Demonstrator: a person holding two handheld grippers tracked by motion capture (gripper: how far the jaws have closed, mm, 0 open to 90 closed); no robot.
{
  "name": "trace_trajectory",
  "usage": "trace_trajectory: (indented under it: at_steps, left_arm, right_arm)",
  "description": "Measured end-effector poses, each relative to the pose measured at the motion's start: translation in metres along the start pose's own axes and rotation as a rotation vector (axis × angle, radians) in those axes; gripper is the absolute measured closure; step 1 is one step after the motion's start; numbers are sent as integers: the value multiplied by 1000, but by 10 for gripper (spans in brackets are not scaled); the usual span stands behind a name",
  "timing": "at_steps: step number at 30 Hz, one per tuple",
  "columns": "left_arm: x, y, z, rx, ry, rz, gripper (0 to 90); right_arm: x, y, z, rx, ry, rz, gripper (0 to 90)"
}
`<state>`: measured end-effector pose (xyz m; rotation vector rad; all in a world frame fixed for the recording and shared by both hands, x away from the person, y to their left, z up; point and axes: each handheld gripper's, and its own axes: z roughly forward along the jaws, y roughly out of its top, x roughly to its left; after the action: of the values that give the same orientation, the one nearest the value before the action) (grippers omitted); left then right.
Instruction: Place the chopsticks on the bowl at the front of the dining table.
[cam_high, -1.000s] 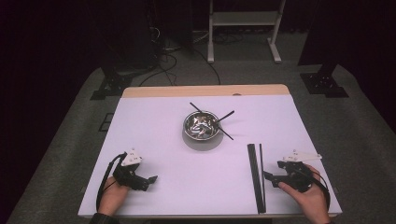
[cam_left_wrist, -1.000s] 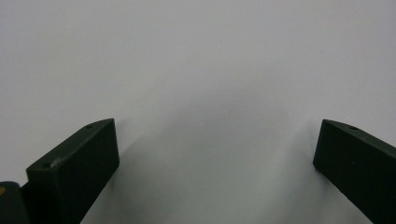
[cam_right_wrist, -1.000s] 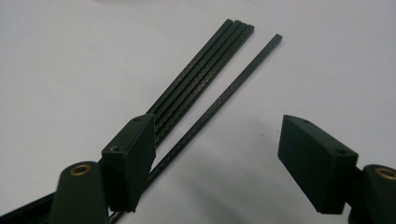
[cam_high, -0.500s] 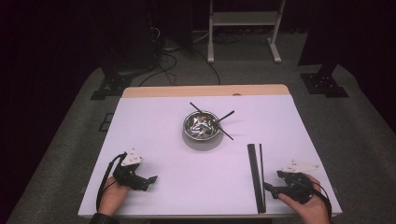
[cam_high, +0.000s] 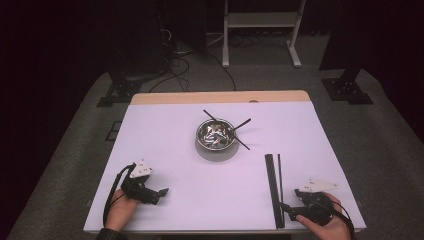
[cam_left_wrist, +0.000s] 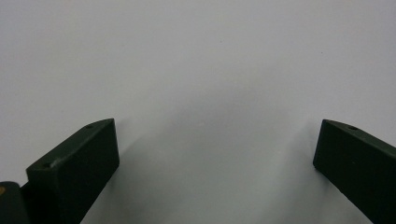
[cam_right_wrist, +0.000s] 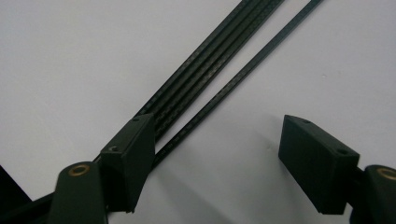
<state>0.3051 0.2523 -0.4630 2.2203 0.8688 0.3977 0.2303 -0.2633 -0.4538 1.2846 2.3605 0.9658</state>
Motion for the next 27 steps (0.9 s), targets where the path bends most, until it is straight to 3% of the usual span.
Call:
trace_trajectory:
  at_steps: [27]
  left_arm:
    - [0,0,0,1,0,2,0]
  right_arm:
    - [-7,-6,-6,18,-61,-1,253]
